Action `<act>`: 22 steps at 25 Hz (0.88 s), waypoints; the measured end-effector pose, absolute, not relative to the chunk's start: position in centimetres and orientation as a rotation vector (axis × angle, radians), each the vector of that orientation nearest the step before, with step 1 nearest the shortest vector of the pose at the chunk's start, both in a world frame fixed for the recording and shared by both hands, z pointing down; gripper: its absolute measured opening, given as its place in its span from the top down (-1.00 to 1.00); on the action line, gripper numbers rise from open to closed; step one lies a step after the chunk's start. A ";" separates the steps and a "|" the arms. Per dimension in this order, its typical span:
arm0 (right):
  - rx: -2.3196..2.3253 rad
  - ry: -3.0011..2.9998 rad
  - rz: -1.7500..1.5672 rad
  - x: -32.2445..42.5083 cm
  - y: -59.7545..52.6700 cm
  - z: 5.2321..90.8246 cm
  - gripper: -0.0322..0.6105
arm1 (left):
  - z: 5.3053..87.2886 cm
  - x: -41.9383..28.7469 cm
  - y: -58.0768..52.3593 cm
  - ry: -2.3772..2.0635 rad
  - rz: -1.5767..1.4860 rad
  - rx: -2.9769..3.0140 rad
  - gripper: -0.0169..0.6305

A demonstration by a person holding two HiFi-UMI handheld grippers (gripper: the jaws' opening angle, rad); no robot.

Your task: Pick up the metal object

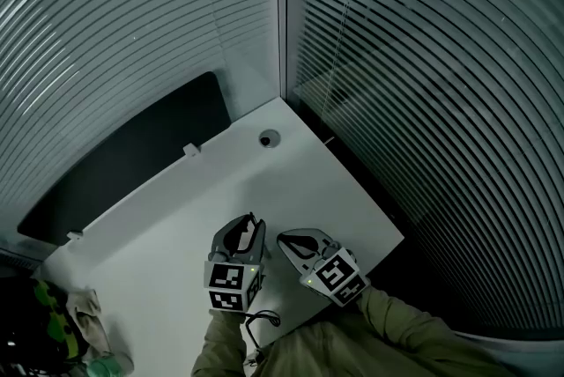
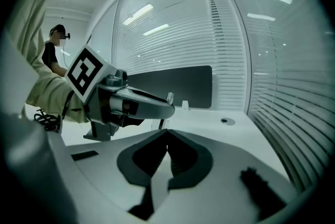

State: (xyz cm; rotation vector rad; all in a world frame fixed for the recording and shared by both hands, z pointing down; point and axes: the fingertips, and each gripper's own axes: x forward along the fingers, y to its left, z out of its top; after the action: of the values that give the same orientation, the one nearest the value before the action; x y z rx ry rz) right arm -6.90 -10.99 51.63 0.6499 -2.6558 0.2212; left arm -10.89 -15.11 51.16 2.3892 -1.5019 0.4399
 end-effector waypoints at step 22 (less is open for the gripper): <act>0.719 -2.802 0.111 -5.1 -7.4 46.1 0.89 | 45.8 -8.3 -6.6 -1.744 0.516 2.492 0.60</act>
State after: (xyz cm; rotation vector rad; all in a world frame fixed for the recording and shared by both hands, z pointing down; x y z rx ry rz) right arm -5.09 -7.41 46.08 0.7190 -2.8023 0.1113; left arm -8.29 -6.61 45.80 2.4923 -1.7440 0.5158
